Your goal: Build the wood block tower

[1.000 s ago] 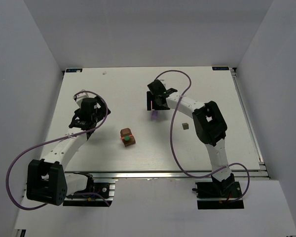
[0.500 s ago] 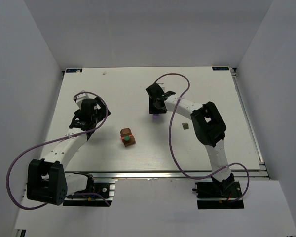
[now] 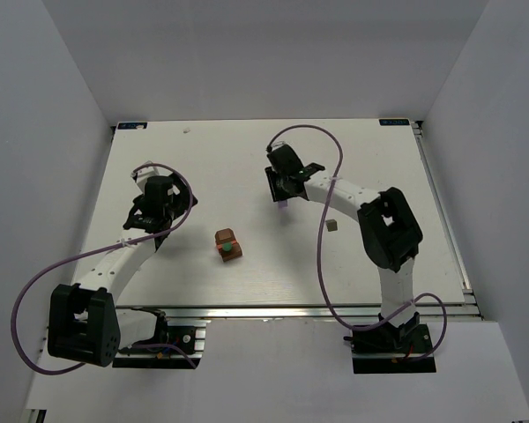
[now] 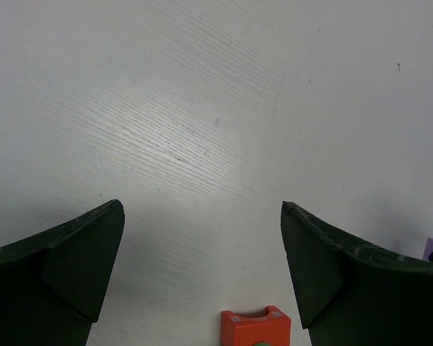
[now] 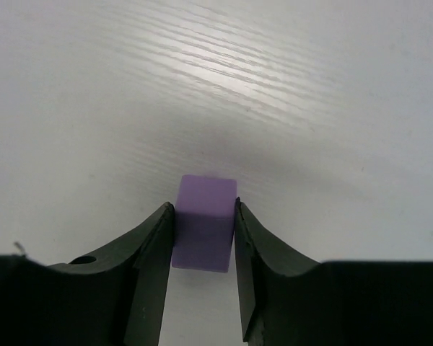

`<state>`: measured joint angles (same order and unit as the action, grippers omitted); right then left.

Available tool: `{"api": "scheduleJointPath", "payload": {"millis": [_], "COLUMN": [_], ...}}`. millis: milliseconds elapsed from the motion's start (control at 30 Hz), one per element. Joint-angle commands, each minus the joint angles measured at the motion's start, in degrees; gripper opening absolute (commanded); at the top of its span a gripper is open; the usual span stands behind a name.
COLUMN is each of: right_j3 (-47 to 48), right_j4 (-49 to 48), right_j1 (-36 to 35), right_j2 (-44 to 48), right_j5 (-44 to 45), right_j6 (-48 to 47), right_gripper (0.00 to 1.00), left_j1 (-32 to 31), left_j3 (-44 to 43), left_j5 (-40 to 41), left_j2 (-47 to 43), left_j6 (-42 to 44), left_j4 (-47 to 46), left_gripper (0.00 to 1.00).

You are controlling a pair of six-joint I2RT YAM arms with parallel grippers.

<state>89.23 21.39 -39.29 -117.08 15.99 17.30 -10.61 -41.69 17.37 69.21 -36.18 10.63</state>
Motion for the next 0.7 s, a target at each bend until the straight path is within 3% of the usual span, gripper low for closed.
{"api": "scheduleJointPath", "payload": {"millis": [0, 67, 200, 267, 433, 533, 667], "right_j3": [-3.2, -5.3, -5.8, -5.1, -5.9, -0.8, 4.6], "right_j4": [-9.1, -11.4, -11.4, -8.0, -2.9, 4.3, 13.1], "right_j1": [-0.6, -1.1, -1.6, -2.1, -4.7, -5.9, -9.6], "right_j2": [7.4, 11.7, 14.6, 14.3, 18.2, 18.7, 17.1], "right_j5": [-9.4, -17.5, -18.4, -18.4, -37.1, -43.6, -44.1], "right_j6": [-20.8, -26.2, -32.1, -37.5, -56.6, -65.4, -71.5], "right_gripper": [0.06, 0.05, 0.09, 0.09, 0.08, 0.1, 0.11], "left_j1": [0.3, 0.3, 0.3, 0.3, 0.4, 0.4, 0.4], "left_j3": [0.6, 0.6, 0.6, 0.8, 0.6, 0.4, 0.6], "left_j5": [-0.7, -0.8, -0.8, -1.2, -1.6, -2.2, -3.0], "left_j2": [-0.4, -0.4, -0.5, -0.4, 0.6, 0.8, 0.2], "left_j6": [0.9, 1.1, 1.3, 1.4, 2.1, 2.3, 2.3], "left_j4": [-1.2, -1.3, -1.3, -1.7, -1.6, -1.2, -1.7], "left_gripper": [0.98, 0.98, 0.98, 0.98, 0.98, 0.98, 0.98]}}
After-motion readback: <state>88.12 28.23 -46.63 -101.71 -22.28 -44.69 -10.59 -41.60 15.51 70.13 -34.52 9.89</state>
